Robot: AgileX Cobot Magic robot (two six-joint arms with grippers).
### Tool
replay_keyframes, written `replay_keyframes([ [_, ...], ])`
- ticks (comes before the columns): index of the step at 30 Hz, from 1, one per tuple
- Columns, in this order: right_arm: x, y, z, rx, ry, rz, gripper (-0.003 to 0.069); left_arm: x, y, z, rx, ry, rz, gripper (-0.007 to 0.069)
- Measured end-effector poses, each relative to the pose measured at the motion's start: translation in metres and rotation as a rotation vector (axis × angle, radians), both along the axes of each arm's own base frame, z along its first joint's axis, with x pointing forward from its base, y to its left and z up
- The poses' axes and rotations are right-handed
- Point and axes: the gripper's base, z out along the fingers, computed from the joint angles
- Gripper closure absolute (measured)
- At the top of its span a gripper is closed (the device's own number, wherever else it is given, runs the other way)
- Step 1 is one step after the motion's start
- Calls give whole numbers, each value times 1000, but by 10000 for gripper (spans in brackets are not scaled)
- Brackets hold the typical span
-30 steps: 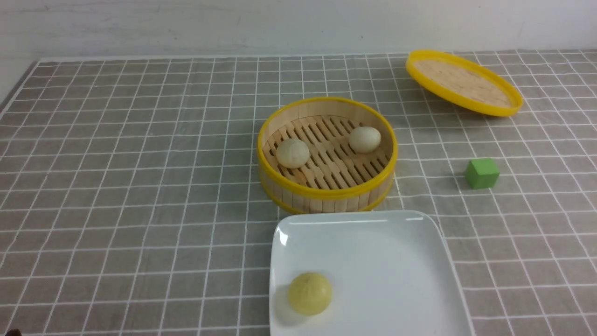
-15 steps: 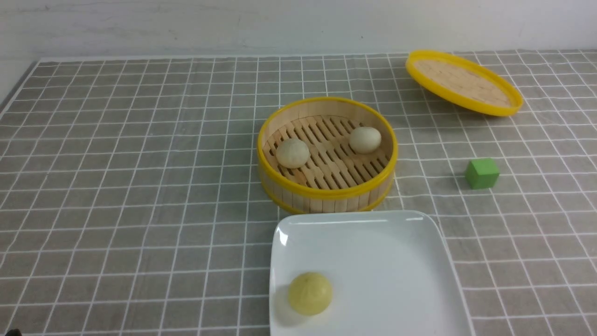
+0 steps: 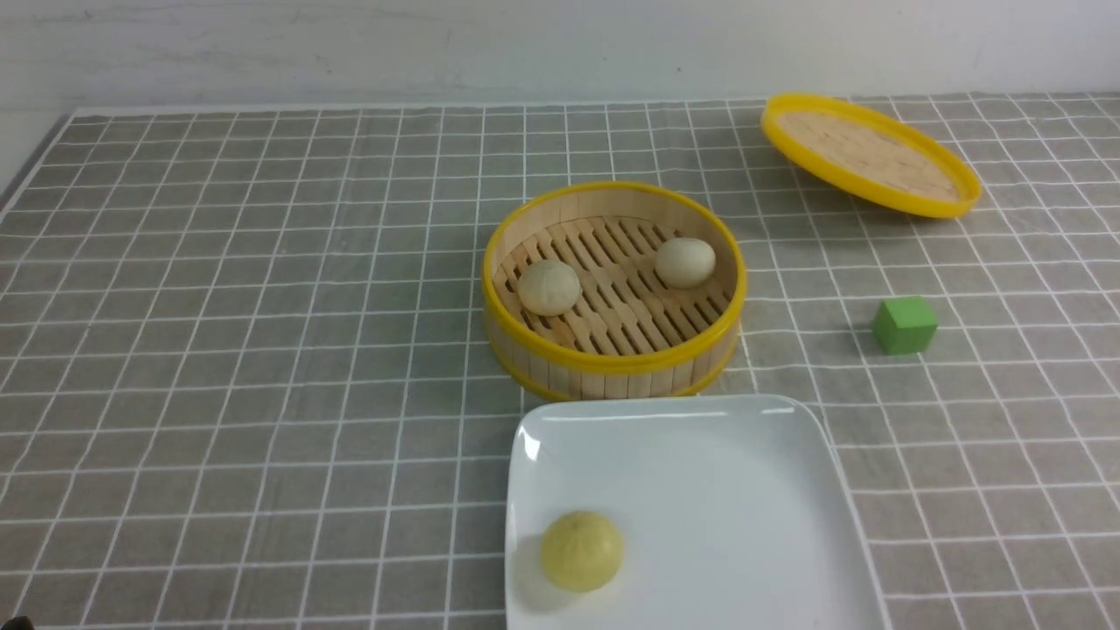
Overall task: Put the steamed buns into the plate on the grey tablecloth.
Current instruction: 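Reach toward a bun in the bamboo steamer with the right gripper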
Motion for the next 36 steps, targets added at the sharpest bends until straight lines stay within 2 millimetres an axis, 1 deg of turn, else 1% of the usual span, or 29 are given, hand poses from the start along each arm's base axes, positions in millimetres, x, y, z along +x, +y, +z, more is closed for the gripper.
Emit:
replay_keyframes([
  [1, 0, 0, 0, 6, 0, -2, 419, 0, 0, 0, -35, -3, 7, 426],
  [2, 0, 3, 0, 143, 7, -14, 419, 0, -4, 0, -233, -17, 30, 426],
  [3, 0, 6, 0, 286, 18, -26, 419, 0, -7, 0, -389, -22, 49, 426],
  [4, 0, 8, 0, 381, 28, -35, 419, 0, -9, 0, -527, -24, 63, 426],
  [5, -1, 10, 0, 510, 44, -46, 419, 1, -12, 1, -707, -25, 90, 426],
  [6, -1, 12, 0, 603, 57, -54, 419, 1, -14, 1, -823, -22, 107, 426],
  [8, -1, 15, 0, 733, 77, -64, 419, 1, -16, 1, -966, -19, 131, 426],
  [11, -1, 17, 2, 821, 74, -66, 419, 1, -16, 2, -1039, -38, 144, 424],
  [12, -1, 17, 2, 825, 72, -66, 419, 1, -16, 2, -1041, -40, 145, 424],
  [13, 0, 17, 4, 849, 51, -64, 419, 2, -15, 4, -1061, -69, 142, 424],
  [15, 0, 16, 14, 843, -6, -48, 421, 3, -15, 12, -1055, -118, 114, 424],
  [16, -1, 16, 25, 824, -42, -31, 431, 2, -15, 22, -1030, -139, 85, 427],
  [17, -1, 15, 27, 816, -50, -27, 433, 1, -15, 24, -1021, -141, 78, 430],
  [18, -3, 15, 47, 747, -108, 3, 465, -3, -17, 45, -942, -174, 15, 447],
  [19, -4, 14, 57, 721, -126, 12, 476, -4, -17, 51, -904, -184, -6, 454],
  [20, -4, 14, 81, 590, -126, 31, 529, -11, -19, 83, -777, -198, -73, 498],
  [21, -3, 13, 90, 501, -101, 33, 566, -11, -21, 90, -722, -147, -84, 529],
  [22, -1, 13, 96, 485, -91, 32, 574, -12, -21, 94, -712, -157, -90, 529],
  [23, 7, 13, 107, 364, 36, 18, 632, -8, -23, 103, -616, -32, -101, 579],
  [24, 14, 12, 111, 306, 142, 5, 659, -1, -25, 102, -564, 101, -100, 606],
  [25, 21, 12, 111, 262, 259, -8, 669, 3, -26, 102, -522, 187, -105, 616],
  [26, 25, 12, 110, 240, 343, -17, 672, 8, -27, 99, -500, 281, -105, 622],
  [28, 45, 15, 106, 203, 551, -15, 673, 20, -29, 91, -437, 481, -120, 622],
  [29, 52, 18, 103, 201, 613, 6, 673, 26, -29, 88, -419, 552, -126, 622],
  [30, 57, 19, 102, 190, 635, 18, 673, 28, -29, 87, -415, 560, -127, 622],
  [31, 71, 26, 98, 182, 700, 85, 671, 36, -31, 83, -403, 632, -136, 622],
  [33, 94, 37, 94, 189, 747, 218, 661, 50, -33, 78, -399, 708, -153, 622],
  [34, 97, 39, 94, 195, 749, 227, 659, 50, -33, 78, -395, 705, -155, 622],
  [36, 127, 52, 95, 216, 737, 370, 624, 61, -34, 74, -384, 750, -177, 618],
])
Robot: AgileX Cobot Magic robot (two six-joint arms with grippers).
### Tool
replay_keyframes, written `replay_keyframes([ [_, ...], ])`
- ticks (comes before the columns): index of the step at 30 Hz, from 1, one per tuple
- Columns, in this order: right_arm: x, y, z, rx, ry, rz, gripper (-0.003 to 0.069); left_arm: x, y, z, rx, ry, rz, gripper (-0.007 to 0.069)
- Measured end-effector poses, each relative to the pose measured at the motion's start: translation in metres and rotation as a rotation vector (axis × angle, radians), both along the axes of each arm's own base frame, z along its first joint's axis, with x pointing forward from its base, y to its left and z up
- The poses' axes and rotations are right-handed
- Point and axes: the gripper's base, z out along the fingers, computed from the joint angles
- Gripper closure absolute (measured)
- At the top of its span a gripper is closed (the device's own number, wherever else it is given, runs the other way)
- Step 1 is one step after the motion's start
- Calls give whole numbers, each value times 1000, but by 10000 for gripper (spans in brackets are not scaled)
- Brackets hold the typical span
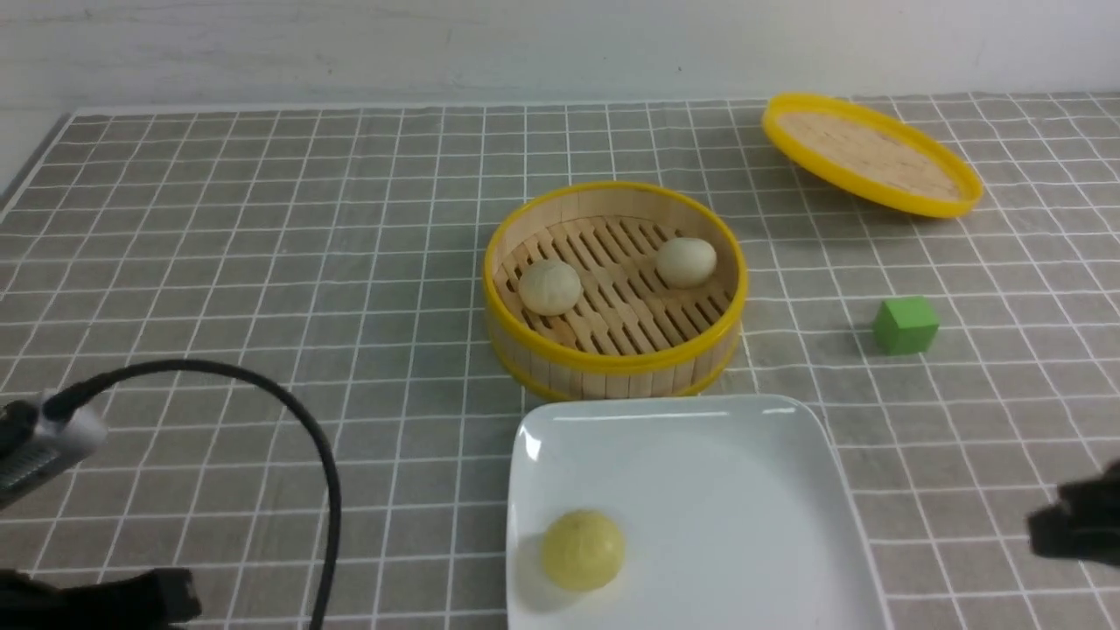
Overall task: Put the steamed buns into the plate on the grey tablecloth.
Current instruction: 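Reach toward a bun in the bamboo steamer with the right gripper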
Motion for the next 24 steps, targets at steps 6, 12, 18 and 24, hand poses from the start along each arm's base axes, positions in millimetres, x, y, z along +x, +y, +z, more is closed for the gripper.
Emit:
replay_keyframes([
  [6, 60, 18, 3, 105, -49, 128, 466, 6, 0, -2, 11, 6, -26, 585],
  [12, 137, 50, 9, 92, -94, 242, 324, 7, 0, -2, 13, -7, -24, 509],
  [18, 184, 90, 12, -15, -124, 299, 313, 8, 0, -1, 14, -15, -21, 458],
  [24, 241, 121, -6, -223, -203, 298, 312, 8, 0, -1, 14, -14, -21, 435],
])
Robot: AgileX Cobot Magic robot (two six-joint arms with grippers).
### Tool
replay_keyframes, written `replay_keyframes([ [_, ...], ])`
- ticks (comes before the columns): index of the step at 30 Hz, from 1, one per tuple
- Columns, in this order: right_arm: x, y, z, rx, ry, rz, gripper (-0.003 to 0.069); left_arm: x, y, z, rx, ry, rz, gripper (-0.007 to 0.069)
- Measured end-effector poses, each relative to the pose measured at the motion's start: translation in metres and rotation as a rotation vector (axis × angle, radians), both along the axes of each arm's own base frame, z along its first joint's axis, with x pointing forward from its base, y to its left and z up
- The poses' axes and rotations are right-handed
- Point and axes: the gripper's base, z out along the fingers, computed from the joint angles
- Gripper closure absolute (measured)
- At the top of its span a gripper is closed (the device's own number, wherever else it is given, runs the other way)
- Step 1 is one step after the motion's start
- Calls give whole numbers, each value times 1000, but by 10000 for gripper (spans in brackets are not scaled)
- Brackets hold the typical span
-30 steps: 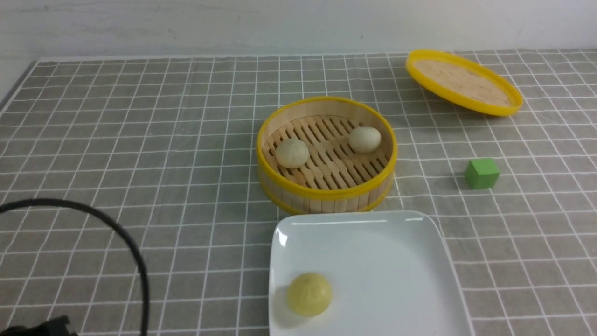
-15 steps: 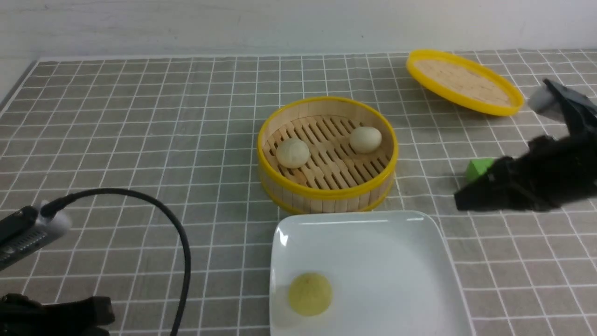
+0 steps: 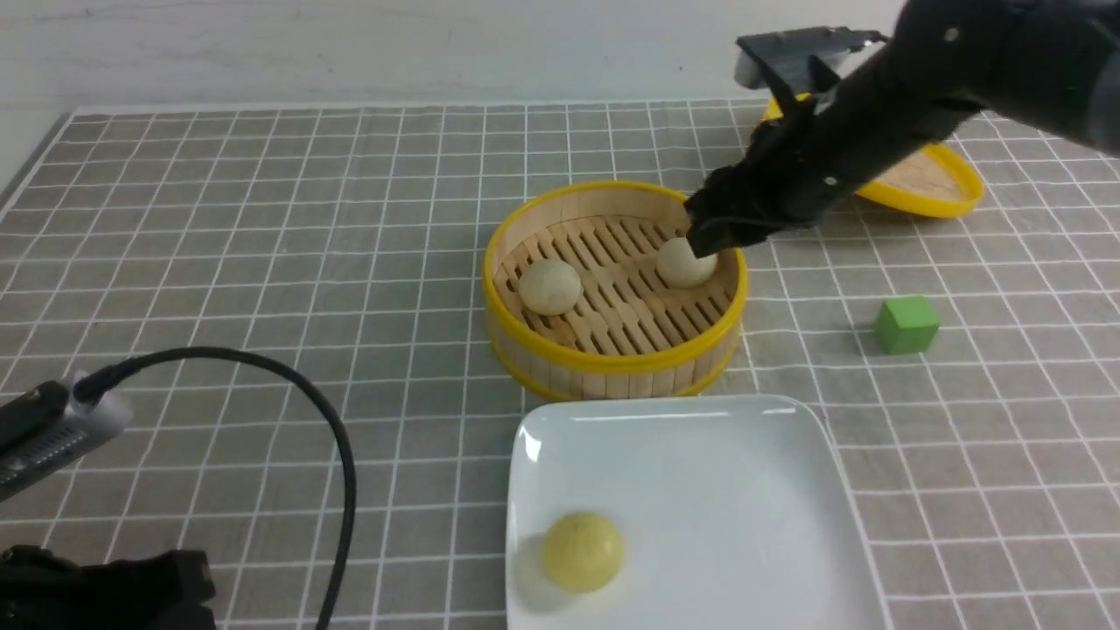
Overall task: Put the steamed buns into the plate on the grey tablecloth.
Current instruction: 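Reach toward a bun in the bamboo steamer with the right gripper, then move the steamed bun from the bamboo steamer onto the white plate with the right gripper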
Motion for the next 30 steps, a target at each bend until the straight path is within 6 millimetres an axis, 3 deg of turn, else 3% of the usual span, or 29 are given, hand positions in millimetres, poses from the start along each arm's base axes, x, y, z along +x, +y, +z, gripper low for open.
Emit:
replay_keyframes([
  [5, 29, 11, -40, -79, -14, 0, 321, 0, 0, 0, 0, 0, 0, 428],
  [8, 36, 13, -59, -102, 10, 2, 378, 0, 0, 0, 0, 0, 0, 426],
  [9, 36, 13, -60, -103, 12, 2, 393, 0, 0, 0, 0, 0, 0, 426],
  [12, 31, 13, -46, -99, 27, 13, 578, 0, 0, 0, 0, 0, 0, 426],
  [14, 26, 12, -35, -96, 53, 24, 624, 0, 0, 0, 0, 0, 0, 426],
  [15, 11, 10, -5, -86, 75, 56, 648, 0, 0, 0, 0, 0, 0, 424],
  [16, 9, 10, -1, -83, 88, 61, 648, 0, 0, 0, 0, 0, 0, 424],
  [17, -12, 5, 43, -59, 71, 85, 648, 0, 0, 0, 0, 0, 0, 424],
  [18, -15, 4, 48, -55, 69, 88, 648, 0, 0, 0, 0, 0, 0, 424],
  [19, -27, 0, 69, -44, 61, 97, 647, 0, 0, 0, 0, 0, 0, 424],
  [20, -54, -8, 106, -16, 58, 98, 648, 0, 0, 0, 0, -1, 0, 424],
  [23, -98, -21, 148, 45, 32, 72, 648, 1, 0, 0, 0, -9, 3, 422],
  [26, -132, -26, 136, 31, 109, 77, 647, 1, 0, 1, 1, -15, 5, 419],
  [28, -141, -25, 123, 15, 156, 85, 645, 1, 0, 1, 1, -16, 6, 416],
  [30, -161, -24, 81, -41, 288, 108, 641, 2, 0, 1, 1, -18, 7, 412],
])
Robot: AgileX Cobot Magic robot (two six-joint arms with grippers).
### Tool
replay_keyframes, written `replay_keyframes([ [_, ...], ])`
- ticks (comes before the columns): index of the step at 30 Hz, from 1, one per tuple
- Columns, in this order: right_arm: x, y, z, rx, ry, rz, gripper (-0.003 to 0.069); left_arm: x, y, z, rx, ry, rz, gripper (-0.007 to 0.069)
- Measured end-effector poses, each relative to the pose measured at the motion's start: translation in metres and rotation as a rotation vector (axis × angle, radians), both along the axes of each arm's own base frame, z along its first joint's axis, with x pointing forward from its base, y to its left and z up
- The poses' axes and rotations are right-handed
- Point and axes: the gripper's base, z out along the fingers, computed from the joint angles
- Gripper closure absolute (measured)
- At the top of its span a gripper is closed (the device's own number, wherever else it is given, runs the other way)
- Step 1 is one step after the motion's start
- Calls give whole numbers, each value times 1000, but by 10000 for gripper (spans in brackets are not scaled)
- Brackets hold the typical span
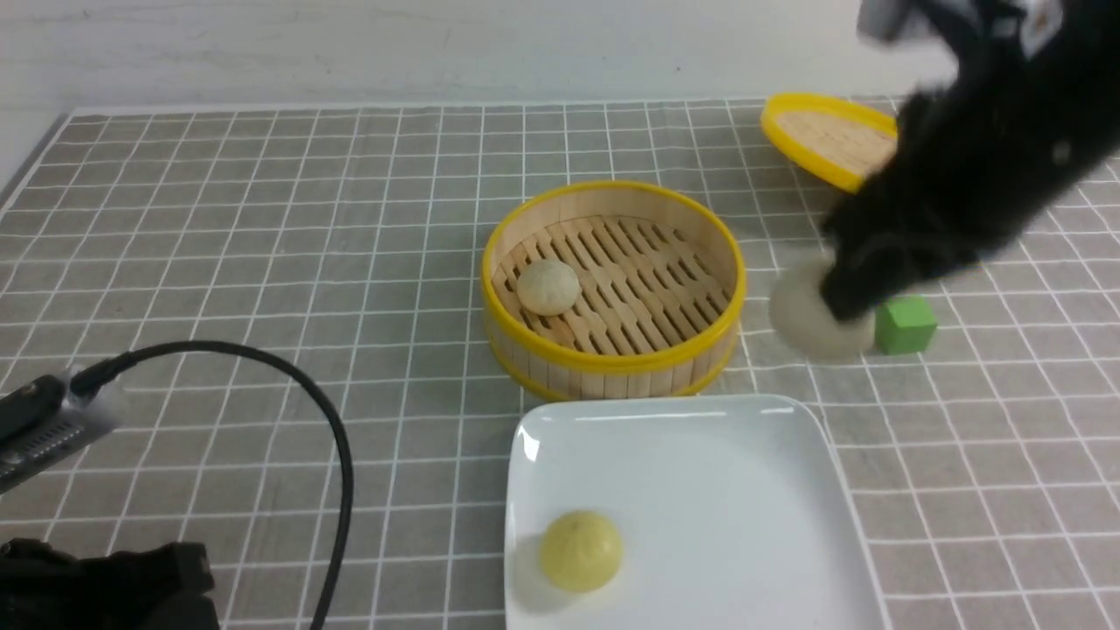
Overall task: Put the steamed buns into the plate on the grey tablecloth.
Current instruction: 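Move the steamed bun from the bamboo steamer onto the white plate with the right gripper, then reach into the bamboo steamer and grasp a bun with the left gripper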
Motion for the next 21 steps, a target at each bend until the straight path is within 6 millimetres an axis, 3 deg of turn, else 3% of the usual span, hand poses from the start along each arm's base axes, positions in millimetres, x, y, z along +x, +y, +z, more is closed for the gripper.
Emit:
replay_keyframes([
  [1, -9, 3, -28, -26, 52, 9, 636, 0, 0, 0, 0, -1, 0, 412],
  [2, -9, 4, -31, -26, 49, 7, 634, 0, 0, 0, 0, -2, 1, 412],
  [3, -15, 7, -61, -41, 67, 3, 624, 1, 0, 0, 0, -7, 2, 410],
  [5, -18, 11, -92, -46, 57, -16, 601, 1, 0, 1, 1, -11, 4, 408],
  [7, -17, 13, -113, -50, 46, -34, 566, 1, 0, 1, 1, -14, 5, 407],
  [10, -12, 15, -128, -47, 19, -60, 475, 1, 0, 1, -3, -13, 5, 403],
  [14, -7, 17, -124, -52, 7, -50, 314, 5, -2, 11, -10, 4, -14, 391],
  [17, -6, 16, -110, -80, 1, -14, 309, 14, -3, 26, -9, 10, -34, 389],
  [21, -16, 5, -57, -112, -83, 20, 510, 52, -7, 55, -13, 29, -114, 388],
])
